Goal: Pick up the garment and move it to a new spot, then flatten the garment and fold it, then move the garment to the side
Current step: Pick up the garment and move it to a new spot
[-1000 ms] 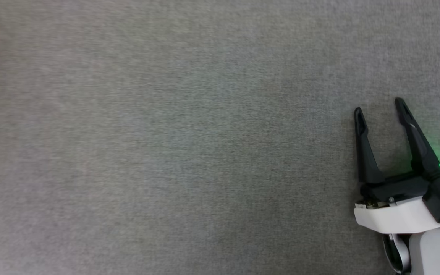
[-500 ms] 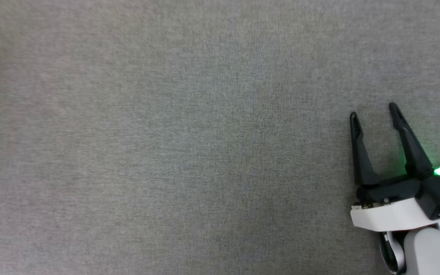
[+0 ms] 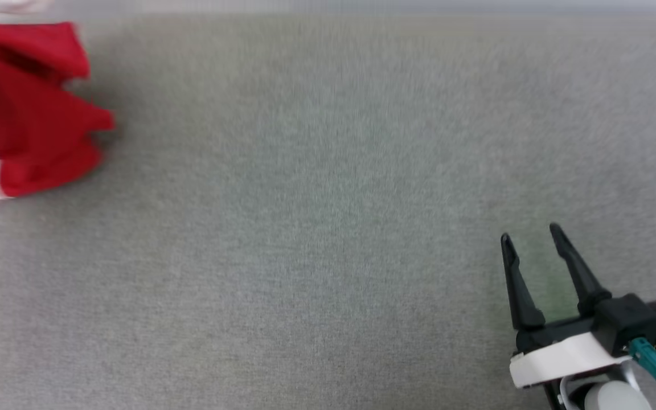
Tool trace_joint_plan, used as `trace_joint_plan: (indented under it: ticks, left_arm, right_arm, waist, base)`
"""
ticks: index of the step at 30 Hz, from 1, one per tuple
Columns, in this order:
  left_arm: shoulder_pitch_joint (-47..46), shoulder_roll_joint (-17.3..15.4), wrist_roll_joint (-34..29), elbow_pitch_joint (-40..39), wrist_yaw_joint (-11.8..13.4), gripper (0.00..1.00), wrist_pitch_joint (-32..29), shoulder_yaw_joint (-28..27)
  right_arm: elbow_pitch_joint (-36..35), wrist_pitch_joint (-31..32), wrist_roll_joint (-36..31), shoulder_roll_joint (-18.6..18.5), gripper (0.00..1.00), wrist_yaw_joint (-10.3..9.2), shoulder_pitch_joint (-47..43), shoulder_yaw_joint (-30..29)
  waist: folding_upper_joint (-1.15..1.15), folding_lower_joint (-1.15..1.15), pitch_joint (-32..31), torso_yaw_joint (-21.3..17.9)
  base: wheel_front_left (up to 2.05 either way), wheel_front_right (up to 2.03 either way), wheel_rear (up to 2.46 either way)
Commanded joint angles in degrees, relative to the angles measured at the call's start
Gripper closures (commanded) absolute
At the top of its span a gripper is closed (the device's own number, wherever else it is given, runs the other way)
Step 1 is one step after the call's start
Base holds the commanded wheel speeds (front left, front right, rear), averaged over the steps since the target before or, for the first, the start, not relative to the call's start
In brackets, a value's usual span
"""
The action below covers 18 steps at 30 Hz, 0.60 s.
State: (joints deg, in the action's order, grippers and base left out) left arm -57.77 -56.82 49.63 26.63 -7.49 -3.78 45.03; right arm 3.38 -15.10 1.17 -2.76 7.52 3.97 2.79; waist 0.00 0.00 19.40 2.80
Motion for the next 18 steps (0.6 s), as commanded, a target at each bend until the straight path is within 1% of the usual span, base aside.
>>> trace_joint_plan:
  ticks: [1, 2, 3, 7, 11, 18]
  left_arm:
    - [-0.1, 0.4, 0.0, -0.7, 0.1, 1.0, 0.9, 0.5]
    - [-0.3, 0.7, 0.1, -1.4, 0.1, 1.0, 1.6, 1.2]
    - [-0.6, 2.0, 0.4, -4.1, 0.1, 1.0, 3.1, 3.2]
    - [-0.8, 4.2, 0.3, -7.4, 0.1, 1.0, 3.6, 5.3]
    - [-0.7, 6.9, 0.2, -10.4, 0.4, 1.0, 3.3, 6.4]
    - [1.0, 11.5, -0.2, -17.1, 2.5, 1.0, 1.4, 9.0]
  right_arm:
    - [0.4, -0.1, 0.4, -0.2, 0.0, -0.06, -0.9, 0.1]
    - [0.6, -0.1, 0.6, -0.2, 0.0, -0.06, -1.3, 0.2]
    - [1.4, -0.1, 1.4, -0.2, 0.0, -0.06, -2.6, 0.0]
    - [1.9, -0.1, 1.8, -0.2, 0.0, -0.06, -3.9, -0.4]
    - [2.2, -0.1, 2.2, -0.2, 0.0, -0.06, -4.5, -0.7]
    - [1.9, -0.1, 2.3, -0.2, 0.0, -0.06, -5.3, -1.7]
  waist:
    - [0.0, 0.0, -5.4, -0.4]
    - [0.0, 0.0, -6.5, -0.6]
    - [0.0, 0.0, -9.6, -1.3]
    - [0.0, 0.0, -12.5, -2.7]
    - [0.0, 0.0, -14.2, -4.5]
    - [0.0, 0.0, -15.2, -8.6]
  base:
    - [0.0, 0.0, 0.0]
    - [0.0, 0.0, 0.0]
    - [0.0, 0.0, 0.0]
    - [0.0, 0.0, 0.0]
    - [0.0, 0.0, 0.0]
    - [0.0, 0.0, 0.0]
